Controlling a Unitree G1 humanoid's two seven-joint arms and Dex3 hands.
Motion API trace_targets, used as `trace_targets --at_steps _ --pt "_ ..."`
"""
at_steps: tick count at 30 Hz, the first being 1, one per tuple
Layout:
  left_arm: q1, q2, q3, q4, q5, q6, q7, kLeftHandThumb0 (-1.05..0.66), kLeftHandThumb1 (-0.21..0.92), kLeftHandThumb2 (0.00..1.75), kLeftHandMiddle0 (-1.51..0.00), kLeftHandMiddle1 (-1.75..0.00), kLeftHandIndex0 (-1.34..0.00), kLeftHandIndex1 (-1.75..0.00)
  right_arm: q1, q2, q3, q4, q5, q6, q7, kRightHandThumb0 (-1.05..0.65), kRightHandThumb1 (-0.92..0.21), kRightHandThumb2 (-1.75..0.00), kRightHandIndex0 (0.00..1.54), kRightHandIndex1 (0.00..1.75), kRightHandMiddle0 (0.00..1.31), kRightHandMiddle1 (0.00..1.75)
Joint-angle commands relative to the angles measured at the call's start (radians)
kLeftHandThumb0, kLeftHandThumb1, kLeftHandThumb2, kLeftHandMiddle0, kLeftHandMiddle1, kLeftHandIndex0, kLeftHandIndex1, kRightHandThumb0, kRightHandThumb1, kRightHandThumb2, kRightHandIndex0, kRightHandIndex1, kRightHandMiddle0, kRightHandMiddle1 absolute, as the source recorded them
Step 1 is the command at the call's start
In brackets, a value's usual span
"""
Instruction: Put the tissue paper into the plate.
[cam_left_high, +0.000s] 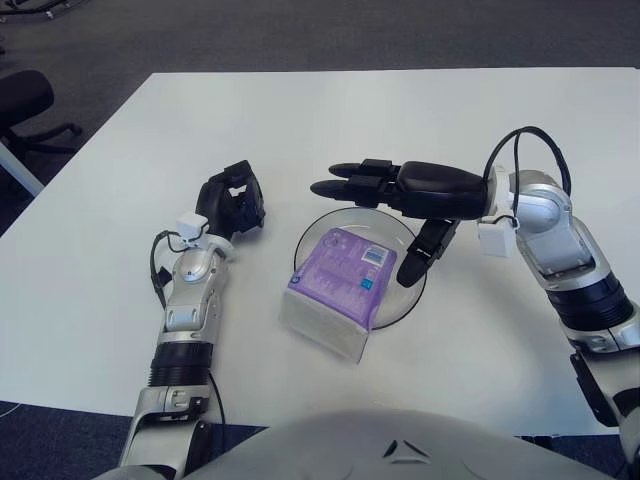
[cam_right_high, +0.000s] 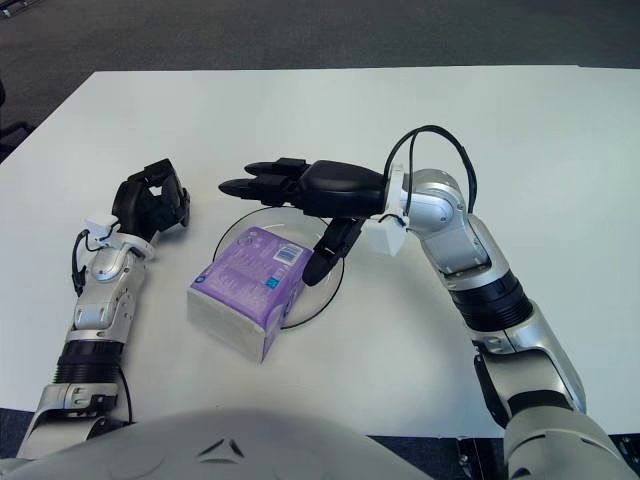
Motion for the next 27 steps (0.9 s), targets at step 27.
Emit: trace_targets --at_steps 27 --pt "0.124 -0.066 -0.023 0.06 -0.012 -0.002 -0.002 -0.4 0.63 1.06 -1.35 -1.75 -1.03 -1.75 0.107 -0.062 -0.17 0.106 -0.159 0.04 -0.196 -0.99 -0.92 -0.5 0.04 0.02 0.0 0.2"
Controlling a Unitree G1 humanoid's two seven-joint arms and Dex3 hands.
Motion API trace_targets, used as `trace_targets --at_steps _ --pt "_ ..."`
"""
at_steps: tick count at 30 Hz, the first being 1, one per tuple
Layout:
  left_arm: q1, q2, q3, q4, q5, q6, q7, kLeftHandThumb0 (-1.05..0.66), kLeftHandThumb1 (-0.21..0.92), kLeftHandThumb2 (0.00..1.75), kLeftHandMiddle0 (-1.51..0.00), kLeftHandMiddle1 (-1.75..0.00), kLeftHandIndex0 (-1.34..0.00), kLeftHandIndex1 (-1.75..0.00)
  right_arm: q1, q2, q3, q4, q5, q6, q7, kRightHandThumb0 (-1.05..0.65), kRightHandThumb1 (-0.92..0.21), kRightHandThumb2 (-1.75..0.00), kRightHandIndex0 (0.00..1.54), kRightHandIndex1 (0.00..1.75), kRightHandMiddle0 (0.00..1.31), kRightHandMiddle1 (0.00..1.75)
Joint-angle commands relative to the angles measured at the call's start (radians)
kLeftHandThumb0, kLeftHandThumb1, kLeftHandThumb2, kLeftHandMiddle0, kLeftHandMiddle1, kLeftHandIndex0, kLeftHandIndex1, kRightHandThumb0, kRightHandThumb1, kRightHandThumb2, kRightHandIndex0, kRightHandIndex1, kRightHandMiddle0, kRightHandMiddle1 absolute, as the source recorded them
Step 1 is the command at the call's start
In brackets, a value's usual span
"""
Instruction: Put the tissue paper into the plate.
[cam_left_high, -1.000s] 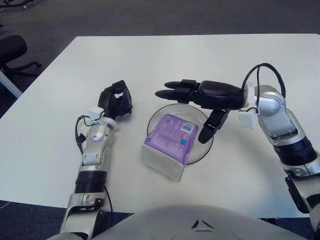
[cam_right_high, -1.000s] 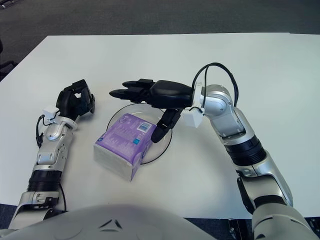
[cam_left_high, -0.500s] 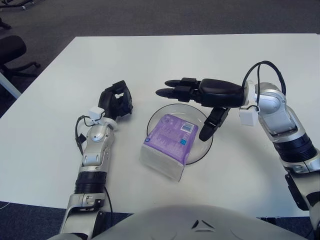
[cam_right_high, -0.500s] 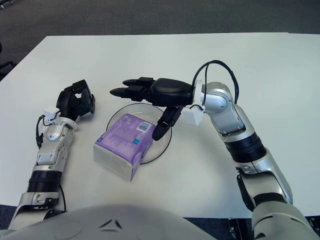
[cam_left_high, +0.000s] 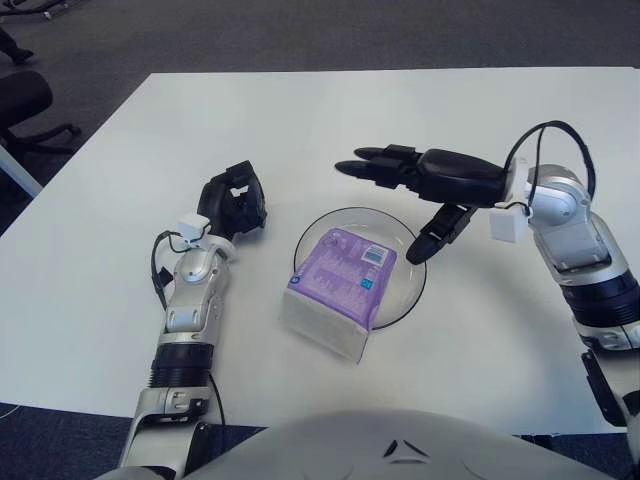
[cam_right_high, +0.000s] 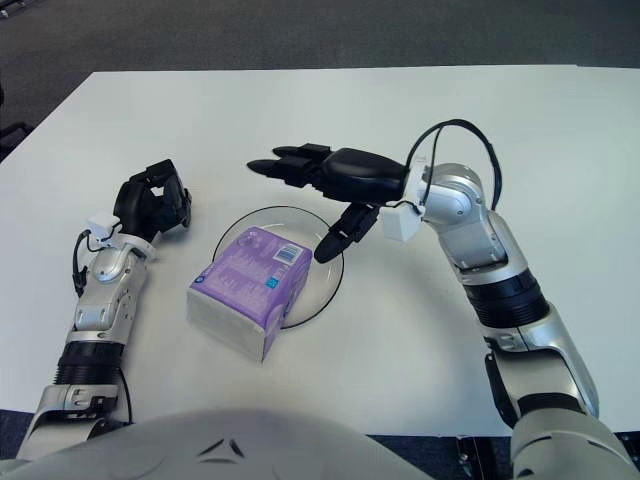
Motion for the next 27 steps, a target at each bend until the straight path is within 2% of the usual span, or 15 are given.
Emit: trace_targets --at_steps 1,5,9,14,20,23,26,27 --pt "0.122 -0.067 -0.011 0.066 -0.012 -0.004 -0.006 -0.4 0.63 1.06 -1.35 -1.75 -1.03 -1.75 0.041 -0.005 -0.046 0.048 -0.078 0.017 -0.098 -0.98 -0.92 -0.52 0.05 0.02 0.0 0.23" --pt "0.123 -0.065 -0.009 0.065 -0.015 0.0 -0.009 -0.41 0.64 1.05 -1.35 -1.75 -1.04 -1.75 0.032 0.014 -0.06 0.138 -0.146 -0.024 -0.217 -0.93 -0.92 -0.55 0.09 0.04 0.0 0.33" --pt "0.122 -0.065 -0.004 0.065 -0.021 0.004 -0.011 -0.41 0.64 1.05 -1.35 -1.75 -1.05 -1.75 0.033 0.012 -0.075 0.195 -0.161 -0.054 -0.289 -0.88 -0.92 -0.54 0.14 0.07 0.0 0.47" --pt "0.122 -0.061 -0.002 0.064 -0.024 0.007 -0.01 -0.41 0.64 1.05 -1.35 -1.75 -1.05 -1.75 0.055 0.027 -0.093 0.236 -0.172 -0.037 -0.37 -0.86 -0.92 -0.52 0.17 0.09 0.0 0.57" --pt "0.12 -0.053 -0.003 0.064 -0.021 0.005 -0.013 -0.42 0.66 1.05 -1.35 -1.75 -1.05 -1.75 0.071 0.081 -0.123 0.207 -0.158 0.085 -0.439 -0.79 -0.9 -0.47 0.2 0.13 0.0 0.73" --pt "0.119 -0.05 -0.003 0.066 -0.016 0.004 -0.013 -0.42 0.66 1.05 -1.36 -1.75 -1.05 -1.75 0.086 0.126 -0.15 0.17 -0.123 0.195 -0.451 -0.77 -0.89 -0.46 0.2 0.15 0.0 0.77" --pt "0.118 -0.047 -0.002 0.068 -0.017 0.003 -0.015 -0.43 0.67 1.04 -1.36 -1.75 -1.06 -1.75 0.102 0.16 -0.17 0.134 -0.101 0.287 -0.463 -0.75 -0.85 -0.48 0.19 0.23 0.0 0.82" --pt "0.118 -0.047 -0.001 0.069 -0.018 0.002 -0.017 -0.43 0.67 1.04 -1.36 -1.75 -1.06 -1.75 0.114 0.176 -0.181 0.122 -0.092 0.319 -0.474 -0.74 -0.83 -0.51 0.16 0.32 0.0 0.83"
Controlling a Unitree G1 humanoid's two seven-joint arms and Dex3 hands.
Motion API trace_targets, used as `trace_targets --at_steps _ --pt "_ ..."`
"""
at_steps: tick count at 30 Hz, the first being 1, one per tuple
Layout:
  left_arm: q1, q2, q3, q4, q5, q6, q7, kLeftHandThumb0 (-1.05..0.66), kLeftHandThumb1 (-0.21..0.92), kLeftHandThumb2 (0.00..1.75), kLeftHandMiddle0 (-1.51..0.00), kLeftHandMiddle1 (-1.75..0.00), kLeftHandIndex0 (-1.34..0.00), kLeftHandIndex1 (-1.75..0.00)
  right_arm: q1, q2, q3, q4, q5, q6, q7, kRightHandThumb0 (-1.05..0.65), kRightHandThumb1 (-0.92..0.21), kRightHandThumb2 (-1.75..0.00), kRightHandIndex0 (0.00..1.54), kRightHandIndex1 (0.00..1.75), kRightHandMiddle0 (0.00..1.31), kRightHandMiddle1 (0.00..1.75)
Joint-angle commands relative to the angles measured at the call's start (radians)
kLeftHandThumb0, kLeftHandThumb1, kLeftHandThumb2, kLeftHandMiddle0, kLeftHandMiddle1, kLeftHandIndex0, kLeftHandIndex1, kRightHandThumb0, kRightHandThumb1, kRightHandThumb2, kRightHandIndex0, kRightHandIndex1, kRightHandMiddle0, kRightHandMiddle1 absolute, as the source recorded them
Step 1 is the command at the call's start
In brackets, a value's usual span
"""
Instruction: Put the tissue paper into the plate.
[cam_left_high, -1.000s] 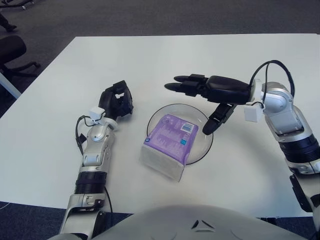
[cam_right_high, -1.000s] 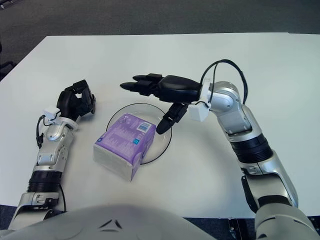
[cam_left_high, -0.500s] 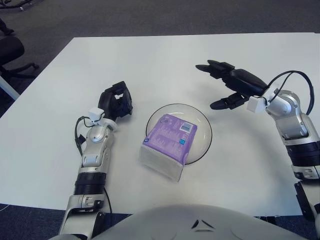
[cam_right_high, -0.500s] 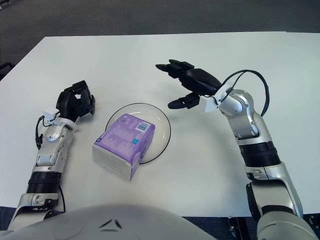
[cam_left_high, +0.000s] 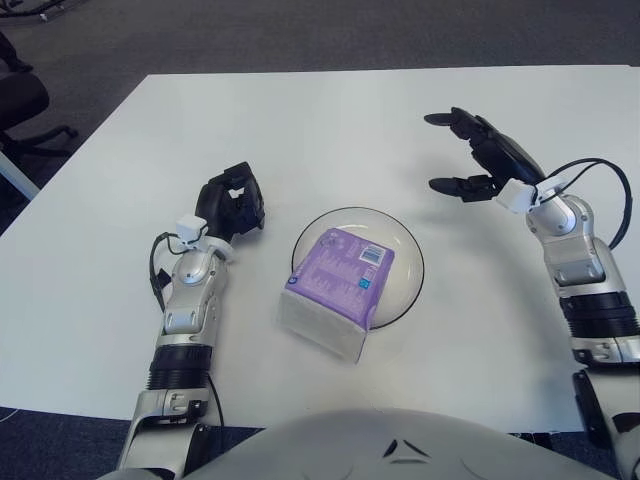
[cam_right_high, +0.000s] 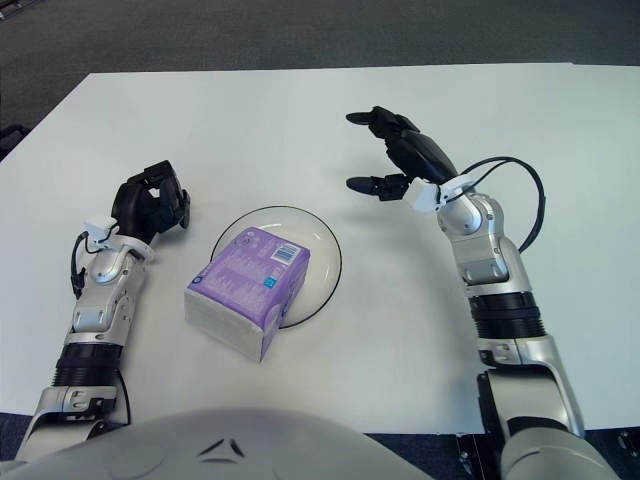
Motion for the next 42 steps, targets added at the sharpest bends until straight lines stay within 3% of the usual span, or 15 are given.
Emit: trace_targets --at_steps 1,3,7,14,16,19,31,34,38,42 --pt "0.109 -0.051 -0.008 0.071 -0.005 0.001 -0.013 -0.43 0.68 1.04 -1.36 -1.75 -1.06 -1.75 0.033 0.047 -0.038 -0.053 0.036 0.103 -0.033 -0.72 -0.82 -0.53 0.15 0.37 0.0 0.85" --pt "0.109 -0.051 -0.007 0.073 -0.007 -0.002 -0.017 -0.43 0.68 1.04 -1.36 -1.75 -1.05 -1.75 0.06 0.086 -0.06 -0.067 0.061 0.152 -0.063 -0.67 -0.74 -0.64 0.12 0.58 0.0 0.91" --pt "0.106 -0.05 -0.003 0.078 -0.009 -0.005 -0.024 -0.43 0.69 1.03 -1.36 -1.75 -1.04 -1.75 0.083 0.173 -0.1 -0.077 0.138 0.224 -0.114 -0.57 -0.63 -0.81 0.17 0.81 0.0 1.05" --pt "0.103 -0.051 0.002 0.08 -0.009 0.001 -0.024 -0.43 0.69 1.02 -1.36 -1.75 -1.04 -1.75 0.1 0.313 -0.152 -0.074 0.277 0.292 -0.191 -0.43 -0.57 -0.98 0.23 1.0 0.0 1.31" --pt "0.103 -0.051 0.003 0.078 -0.008 0.004 -0.024 -0.43 0.69 1.02 -1.36 -1.75 -1.05 -1.75 0.102 0.348 -0.165 -0.065 0.315 0.307 -0.214 -0.38 -0.77 -0.71 0.25 1.08 0.12 1.57" --pt "0.104 -0.051 0.004 0.075 -0.009 0.005 -0.025 -0.43 0.69 1.02 -1.36 -1.75 -1.05 -1.75 0.107 0.373 -0.178 -0.059 0.357 0.317 -0.233 -0.36 -0.85 -0.61 0.26 1.15 0.18 1.69" --pt "0.103 -0.052 0.003 0.072 -0.018 0.005 -0.03 -0.43 0.69 1.02 -1.35 -1.75 -1.03 -1.75 0.175 0.432 -0.189 -0.012 0.417 0.283 -0.286 -0.37 -0.75 -0.75 0.34 1.41 0.29 1.75" --pt "0.103 -0.052 0.002 0.07 -0.016 0.006 -0.029 -0.43 0.69 1.02 -1.35 -1.75 -1.03 -1.75 0.192 0.442 -0.185 -0.011 0.418 0.278 -0.297 -0.13 -0.68 -0.78 0.44 1.39 0.32 1.75" --pt "0.103 -0.052 0.001 0.069 -0.016 0.007 -0.028 -0.43 0.69 1.02 -1.35 -1.75 -1.04 -1.75 0.209 0.448 -0.181 -0.003 0.423 0.27 -0.31 -0.04 -0.6 -0.87 0.51 1.39 0.34 1.75" --pt "0.103 -0.055 0.002 0.066 -0.019 0.008 -0.028 -0.42 0.69 1.02 -1.36 -1.75 -1.05 -1.75 0.235 0.459 -0.177 0.04 0.426 0.227 -0.315 -0.01 -0.45 -1.07 0.64 1.44 0.36 1.75"
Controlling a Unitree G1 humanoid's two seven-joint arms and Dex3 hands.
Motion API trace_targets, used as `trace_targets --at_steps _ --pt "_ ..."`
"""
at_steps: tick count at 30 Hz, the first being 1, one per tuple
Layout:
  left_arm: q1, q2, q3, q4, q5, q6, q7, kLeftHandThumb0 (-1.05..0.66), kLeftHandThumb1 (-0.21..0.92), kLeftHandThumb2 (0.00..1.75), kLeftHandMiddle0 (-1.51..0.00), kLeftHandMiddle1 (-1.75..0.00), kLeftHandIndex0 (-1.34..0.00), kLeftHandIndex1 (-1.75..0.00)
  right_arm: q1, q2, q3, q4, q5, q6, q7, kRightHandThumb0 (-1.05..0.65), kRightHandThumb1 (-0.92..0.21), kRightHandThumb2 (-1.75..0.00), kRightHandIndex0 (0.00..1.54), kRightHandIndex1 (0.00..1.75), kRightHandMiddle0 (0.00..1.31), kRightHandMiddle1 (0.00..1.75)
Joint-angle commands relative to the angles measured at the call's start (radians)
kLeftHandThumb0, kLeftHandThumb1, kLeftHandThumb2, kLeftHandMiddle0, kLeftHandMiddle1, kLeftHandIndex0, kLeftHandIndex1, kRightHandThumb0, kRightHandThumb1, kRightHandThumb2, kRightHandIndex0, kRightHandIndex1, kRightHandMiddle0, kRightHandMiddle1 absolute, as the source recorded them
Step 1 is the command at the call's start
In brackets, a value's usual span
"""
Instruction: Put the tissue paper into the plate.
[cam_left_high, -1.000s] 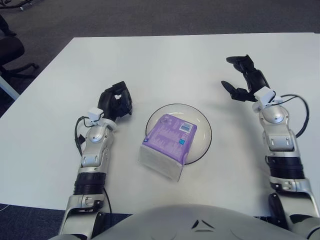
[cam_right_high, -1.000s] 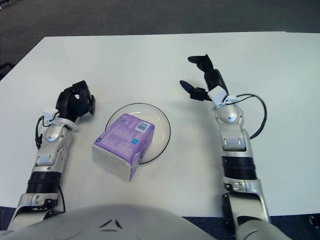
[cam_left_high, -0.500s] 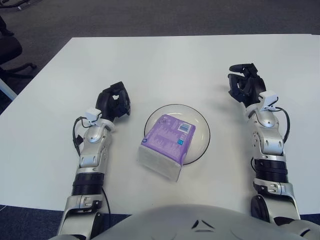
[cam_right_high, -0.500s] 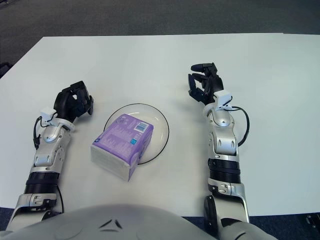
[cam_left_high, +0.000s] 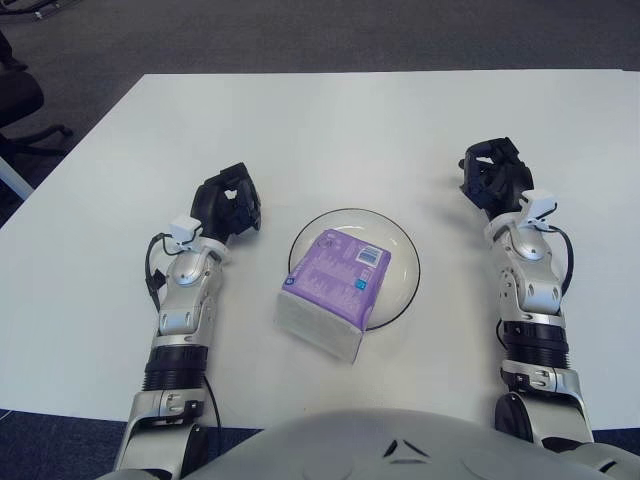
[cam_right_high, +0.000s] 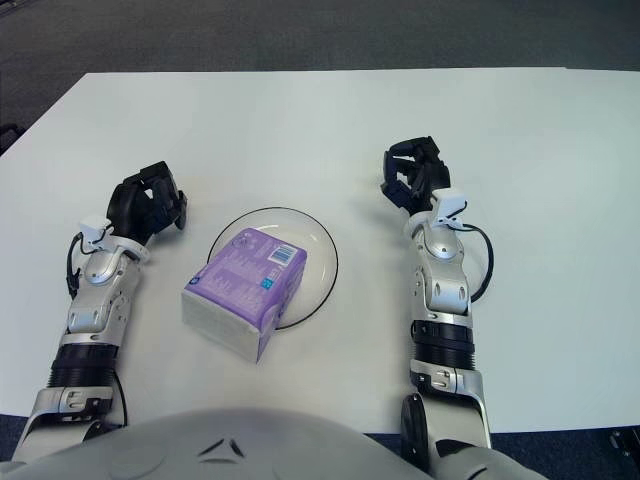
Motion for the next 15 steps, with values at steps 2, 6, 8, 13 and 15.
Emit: trace_targets --at_steps 2,6,8,13,15 --pt "0.098 -0.067 -0.017 0.064 -0.004 0.007 0.0 -0.42 0.68 1.02 -1.36 -1.75 -1.06 -1.75 0.12 0.075 0.012 0.085 0.013 -0.069 -0.007 -0.01 -0.39 -1.15 0.68 1.47 0.37 1.75" --pt "0.096 -0.068 -0.019 0.067 0.0 0.002 0.003 -0.42 0.68 1.03 -1.37 -1.75 -1.07 -1.75 0.126 0.075 0.017 0.112 0.016 -0.097 -0.007 -0.01 -0.3 -1.29 0.72 1.55 0.4 1.75" --pt "0.096 -0.068 -0.02 0.069 0.006 -0.004 0.007 -0.42 0.68 1.03 -1.37 -1.75 -1.07 -1.75 0.132 0.075 0.022 0.126 0.014 -0.113 -0.007 -0.01 -0.26 -1.34 0.73 1.59 0.42 1.75" --pt "0.095 -0.07 -0.021 0.075 0.023 -0.025 0.02 -0.43 0.69 1.03 -1.37 -1.75 -1.06 -1.75 0.144 0.07 0.032 0.161 0.013 -0.155 0.001 -0.01 -0.18 -1.47 0.75 1.69 0.48 1.75" --pt "0.096 -0.073 -0.021 0.076 0.032 -0.035 0.028 -0.43 0.69 1.03 -1.37 -1.75 -1.05 -1.75 0.15 0.064 0.038 0.176 0.013 -0.178 0.014 -0.01 -0.13 -1.54 0.77 1.72 0.52 1.75"
